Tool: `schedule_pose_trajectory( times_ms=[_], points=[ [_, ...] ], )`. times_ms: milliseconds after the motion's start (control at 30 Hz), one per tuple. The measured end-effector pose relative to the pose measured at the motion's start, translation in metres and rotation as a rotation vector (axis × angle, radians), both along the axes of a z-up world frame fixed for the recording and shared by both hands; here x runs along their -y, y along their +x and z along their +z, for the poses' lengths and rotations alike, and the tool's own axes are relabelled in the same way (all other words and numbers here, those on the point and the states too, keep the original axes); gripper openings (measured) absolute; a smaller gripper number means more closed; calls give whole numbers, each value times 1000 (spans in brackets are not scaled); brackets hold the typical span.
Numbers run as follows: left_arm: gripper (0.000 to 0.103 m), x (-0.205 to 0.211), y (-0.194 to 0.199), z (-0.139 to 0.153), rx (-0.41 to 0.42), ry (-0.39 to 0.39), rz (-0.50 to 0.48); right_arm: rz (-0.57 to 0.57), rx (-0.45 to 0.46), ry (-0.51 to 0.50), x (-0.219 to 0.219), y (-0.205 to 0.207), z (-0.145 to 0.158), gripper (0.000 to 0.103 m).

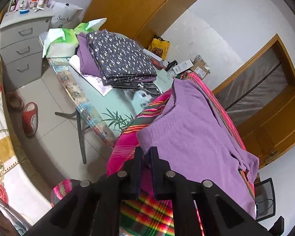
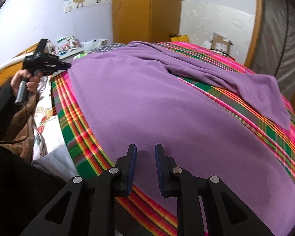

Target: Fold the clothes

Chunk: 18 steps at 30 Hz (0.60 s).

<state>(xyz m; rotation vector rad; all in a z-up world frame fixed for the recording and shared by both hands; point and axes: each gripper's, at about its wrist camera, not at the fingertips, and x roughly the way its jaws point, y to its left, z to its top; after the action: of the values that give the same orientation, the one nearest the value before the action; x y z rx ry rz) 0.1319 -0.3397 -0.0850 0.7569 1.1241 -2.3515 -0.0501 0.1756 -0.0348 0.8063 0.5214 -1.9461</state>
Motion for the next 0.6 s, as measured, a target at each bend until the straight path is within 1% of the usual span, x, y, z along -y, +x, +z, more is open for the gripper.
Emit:
schedule_pose_trajectory(
  times_ms=[133,233,333,433,467,600],
  points=[
    [8,-10,8,12,7,-52,15,-101,13,-31,-25,-12,2,20],
    [8,-26,2,24,-4,-87,-23,-223,6,-44,-43,-29,4,20],
    [8,-54,-16,35,-27,-120,-115,-325,31,-53,-59,-46,2,20],
    [8,-92,-41,43,-44,-149,-253,-392,59,-67,-77,-53,-3,20],
    [8,-104,-49,45,-46,-156,-294,-409,64,-64,-82,-54,-5,20],
    [8,-156,-83,46,-46,-178,-469,-410,40,-56,-99,-41,-5,20]
  ],
)
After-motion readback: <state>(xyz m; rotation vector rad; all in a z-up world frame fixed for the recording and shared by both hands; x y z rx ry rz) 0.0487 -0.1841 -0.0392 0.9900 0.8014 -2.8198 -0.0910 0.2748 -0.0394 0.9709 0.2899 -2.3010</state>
